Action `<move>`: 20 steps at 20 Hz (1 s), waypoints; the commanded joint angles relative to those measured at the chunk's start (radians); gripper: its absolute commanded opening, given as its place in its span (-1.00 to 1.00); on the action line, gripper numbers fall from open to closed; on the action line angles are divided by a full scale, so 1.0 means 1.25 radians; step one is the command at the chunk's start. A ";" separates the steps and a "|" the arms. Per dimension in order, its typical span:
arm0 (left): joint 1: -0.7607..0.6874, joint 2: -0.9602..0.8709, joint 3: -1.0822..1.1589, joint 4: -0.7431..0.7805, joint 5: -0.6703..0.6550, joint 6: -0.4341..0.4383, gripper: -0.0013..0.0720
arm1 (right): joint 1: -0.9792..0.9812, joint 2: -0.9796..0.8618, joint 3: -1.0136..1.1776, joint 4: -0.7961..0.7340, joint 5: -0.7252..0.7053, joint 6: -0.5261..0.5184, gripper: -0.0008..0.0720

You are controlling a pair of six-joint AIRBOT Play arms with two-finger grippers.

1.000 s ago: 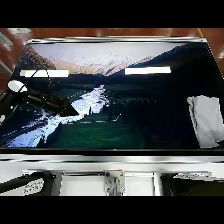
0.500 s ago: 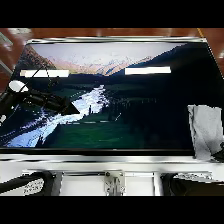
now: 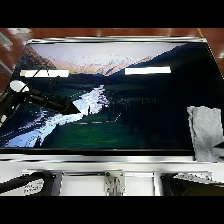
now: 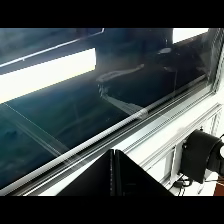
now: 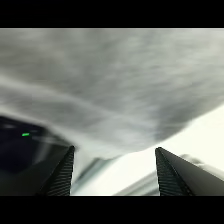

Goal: Fold the shirts.

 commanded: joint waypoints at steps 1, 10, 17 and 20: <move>-0.011 0.000 0.000 -0.003 0.012 0.003 -0.86 | 0.016 0.069 0.084 0.302 0.050 -0.002 0.72; -0.139 -0.011 0.232 0.499 0.085 -0.154 -0.87 | 0.570 0.235 0.272 0.044 -0.055 0.127 0.70; -0.256 -0.073 0.362 0.636 -0.042 -0.231 0.81 | 0.977 0.118 0.272 -0.217 -0.025 0.361 0.70; -0.247 -0.078 0.362 0.647 -0.050 -0.230 0.81 | 0.988 0.073 0.272 -0.182 -0.010 0.362 0.70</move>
